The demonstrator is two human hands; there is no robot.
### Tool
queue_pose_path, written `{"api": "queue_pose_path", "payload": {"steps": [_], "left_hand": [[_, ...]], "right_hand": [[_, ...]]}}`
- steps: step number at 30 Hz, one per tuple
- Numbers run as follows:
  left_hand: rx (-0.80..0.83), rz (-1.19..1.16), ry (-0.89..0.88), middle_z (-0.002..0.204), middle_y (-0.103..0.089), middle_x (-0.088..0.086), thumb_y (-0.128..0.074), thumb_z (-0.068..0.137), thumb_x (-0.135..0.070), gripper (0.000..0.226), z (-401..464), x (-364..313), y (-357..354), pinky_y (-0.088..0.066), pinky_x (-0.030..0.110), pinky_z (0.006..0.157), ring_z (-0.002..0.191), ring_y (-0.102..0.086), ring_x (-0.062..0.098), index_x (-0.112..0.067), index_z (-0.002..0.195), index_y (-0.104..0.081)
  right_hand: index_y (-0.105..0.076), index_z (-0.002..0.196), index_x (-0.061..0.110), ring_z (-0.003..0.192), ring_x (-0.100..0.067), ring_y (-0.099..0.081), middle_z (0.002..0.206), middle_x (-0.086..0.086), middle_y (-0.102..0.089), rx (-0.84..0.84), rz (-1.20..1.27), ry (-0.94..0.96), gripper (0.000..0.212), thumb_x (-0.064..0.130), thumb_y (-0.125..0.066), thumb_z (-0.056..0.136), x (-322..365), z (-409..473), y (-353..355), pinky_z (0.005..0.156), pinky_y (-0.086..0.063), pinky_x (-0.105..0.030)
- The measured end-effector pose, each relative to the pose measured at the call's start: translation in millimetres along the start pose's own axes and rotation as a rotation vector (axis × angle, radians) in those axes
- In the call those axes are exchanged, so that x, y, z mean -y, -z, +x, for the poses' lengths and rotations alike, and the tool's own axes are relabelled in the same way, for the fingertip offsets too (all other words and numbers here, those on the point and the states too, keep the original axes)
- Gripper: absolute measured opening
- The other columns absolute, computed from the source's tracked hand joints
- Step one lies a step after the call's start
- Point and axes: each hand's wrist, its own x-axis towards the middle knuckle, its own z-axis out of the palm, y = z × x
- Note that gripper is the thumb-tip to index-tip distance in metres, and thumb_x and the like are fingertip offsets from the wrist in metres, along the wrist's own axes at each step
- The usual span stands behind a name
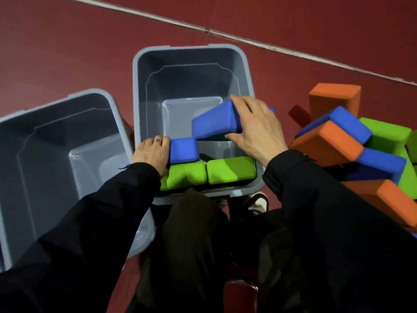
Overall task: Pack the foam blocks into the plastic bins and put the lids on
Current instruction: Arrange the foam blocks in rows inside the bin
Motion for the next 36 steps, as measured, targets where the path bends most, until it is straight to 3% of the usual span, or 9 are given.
{"api": "queue_pose_path", "payload": {"steps": [5,7,10,14,16,20,26,31,36], "left_hand": [[0.052,0.081,-0.001,0.141,-0.048,0.014,-0.072,0.073,-0.037,0.085,2,-2,-4,-0.013,0.051,0.123,0.142,-0.038,0.03,-0.012,0.142,-0.03],[0.081,0.067,-0.062,0.144,-0.046,0.016,-0.077,0.069,-0.036,0.087,6,2,-4,-0.019,0.046,0.123,0.146,-0.033,0.031,-0.008,0.138,-0.032],[0.066,0.061,-0.138,0.129,-0.054,0.011,-0.076,0.069,-0.037,0.077,6,9,-3,-0.037,0.038,0.111,0.127,-0.052,0.03,-0.01,0.13,-0.038],[0.117,0.026,-0.185,0.136,-0.048,0.013,-0.065,0.081,-0.037,0.09,5,12,-3,-0.039,0.041,0.106,0.122,-0.053,0.035,-0.014,0.154,-0.018],[0.175,-0.081,-0.177,0.144,-0.041,0.015,-0.064,0.079,-0.038,0.094,8,8,-2,-0.034,0.045,0.11,0.129,-0.046,0.038,-0.017,0.157,-0.014],[0.105,-0.34,-0.132,0.154,-0.037,0.01,-0.048,0.072,-0.05,0.087,14,-5,-2,-0.017,0.054,0.121,0.14,-0.037,0.034,-0.012,0.149,-0.034],[-0.022,-0.176,-0.084,0.167,-0.015,0.011,-0.017,0.082,-0.064,0.092,5,-34,-41,-0.001,0.067,0.118,0.152,-0.012,0.039,-0.016,0.16,-0.01],[0.012,-0.168,-0.071,0.164,-0.022,0.013,-0.016,0.079,-0.065,0.095,12,-33,-44,-0.007,0.068,0.117,0.15,-0.02,0.037,-0.015,0.16,-0.014],[-0.04,-0.25,-0.11,0.16,-0.033,0.013,-0.029,0.086,-0.058,0.084,10,-33,-26,-0.015,0.066,0.117,0.148,-0.029,0.034,-0.015,0.158,-0.024]], "right_hand": [[-0.045,0.147,0.015,0.125,-0.036,-0.052,0.139,-0.011,-0.055,0.111,-0.204,0.14,0.088,0.04,-0.081,0.071,1,-2,-14,0.107,-0.04,-0.048],[-0.046,0.146,0.015,0.122,-0.036,-0.053,0.135,-0.01,-0.057,0.175,-0.227,0.171,0.088,0.042,-0.081,0.07,6,-1,-24,0.104,-0.041,-0.048],[-0.045,0.146,0.017,0.118,-0.036,-0.054,0.132,-0.008,-0.057,0.258,-0.197,0.155,0.086,0.047,-0.08,0.073,10,-1,-40,0.1,-0.043,-0.046],[-0.037,0.153,0.016,0.132,-0.037,-0.046,0.146,-0.012,-0.049,0.345,-0.146,0.146,0.086,0.051,-0.075,0.083,5,-3,-63,0.108,-0.038,-0.045],[-0.025,0.16,0.015,0.148,-0.038,-0.03,0.161,-0.015,-0.033,0.438,-0.12,0.162,0.09,0.059,-0.063,0.092,5,-6,-78,0.12,-0.025,-0.047],[0.002,0.164,0.016,0.158,-0.032,0.007,0.171,-0.012,0.005,0.535,-0.064,0.073,0.094,0.072,-0.033,0.097,12,-11,-109,0.128,0.001,-0.047],[0.003,0.163,0.015,0.158,-0.033,0.01,0.171,-0.013,0.009,0.544,-0.084,0.033,0.118,0.09,-0.007,0.072,26,-8,-144,0.127,0.004,-0.051],[-0.01,0.164,0.016,0.158,-0.032,0.0,0.171,-0.012,-0.004,0.541,0.001,0.031,0.102,0.077,-0.044,0.09,25,0,-137,0.127,-0.001,-0.048],[-0.044,0.152,0.02,0.155,-0.031,-0.021,0.166,-0.009,-0.03,0.446,0.051,0.067,0.062,0.047,-0.055,0.098,15,0,-105,0.124,-0.019,-0.043]]}}
